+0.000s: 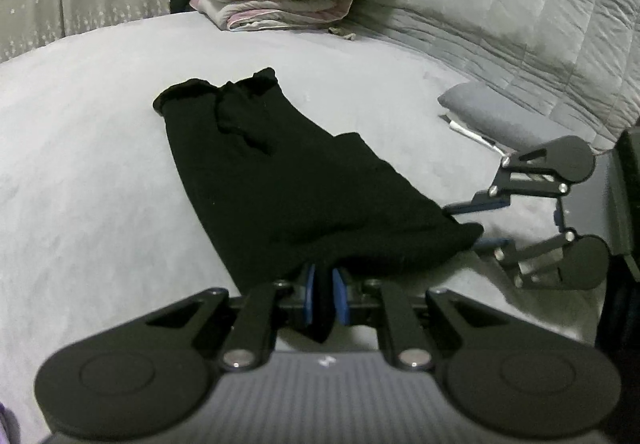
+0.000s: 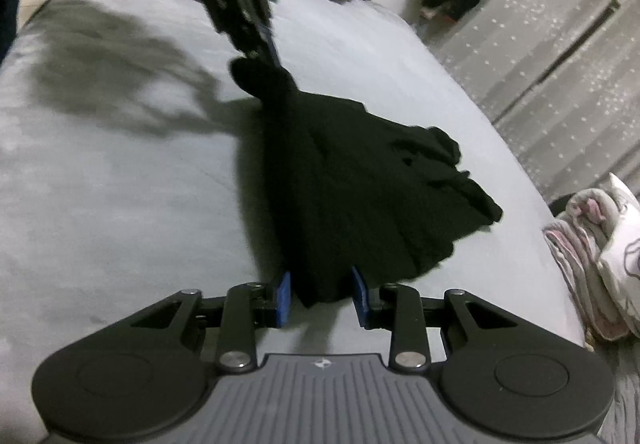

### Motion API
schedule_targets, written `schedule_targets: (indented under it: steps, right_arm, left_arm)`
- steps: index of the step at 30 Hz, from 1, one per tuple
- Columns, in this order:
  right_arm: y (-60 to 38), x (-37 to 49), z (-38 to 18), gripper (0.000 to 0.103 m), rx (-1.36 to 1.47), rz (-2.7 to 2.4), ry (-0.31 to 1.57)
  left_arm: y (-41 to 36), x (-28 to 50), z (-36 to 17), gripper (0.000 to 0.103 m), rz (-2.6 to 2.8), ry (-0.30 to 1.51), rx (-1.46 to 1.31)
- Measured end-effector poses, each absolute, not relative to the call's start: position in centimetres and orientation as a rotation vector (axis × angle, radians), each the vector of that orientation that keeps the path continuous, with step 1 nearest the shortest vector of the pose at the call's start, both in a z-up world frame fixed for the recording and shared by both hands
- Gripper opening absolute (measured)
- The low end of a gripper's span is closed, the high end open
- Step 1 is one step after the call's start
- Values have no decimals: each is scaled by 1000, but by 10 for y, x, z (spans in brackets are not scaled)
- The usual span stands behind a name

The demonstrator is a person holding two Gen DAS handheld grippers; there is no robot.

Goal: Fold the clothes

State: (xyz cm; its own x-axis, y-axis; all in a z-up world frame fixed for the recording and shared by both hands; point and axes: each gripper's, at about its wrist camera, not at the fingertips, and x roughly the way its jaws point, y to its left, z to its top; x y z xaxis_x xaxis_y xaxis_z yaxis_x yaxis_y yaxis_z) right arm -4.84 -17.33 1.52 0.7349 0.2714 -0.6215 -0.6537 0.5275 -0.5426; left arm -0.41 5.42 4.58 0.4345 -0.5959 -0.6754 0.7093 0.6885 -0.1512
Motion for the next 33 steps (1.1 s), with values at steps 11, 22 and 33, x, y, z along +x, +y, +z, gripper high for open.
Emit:
schedule_targets:
  steps: [11, 22, 33]
  right_arm:
    - [-181, -36, 31, 4, -738, 529, 483]
    - [-190, -18, 44, 4, -602, 513, 507]
    - [-193, -16, 47, 4, -565, 513, 496]
  left_arm:
    - [43, -36, 43, 44, -781, 647, 402]
    - [14, -81, 26, 44, -808, 496, 754]
    - [7, -86, 6, 13, -757, 483, 902]
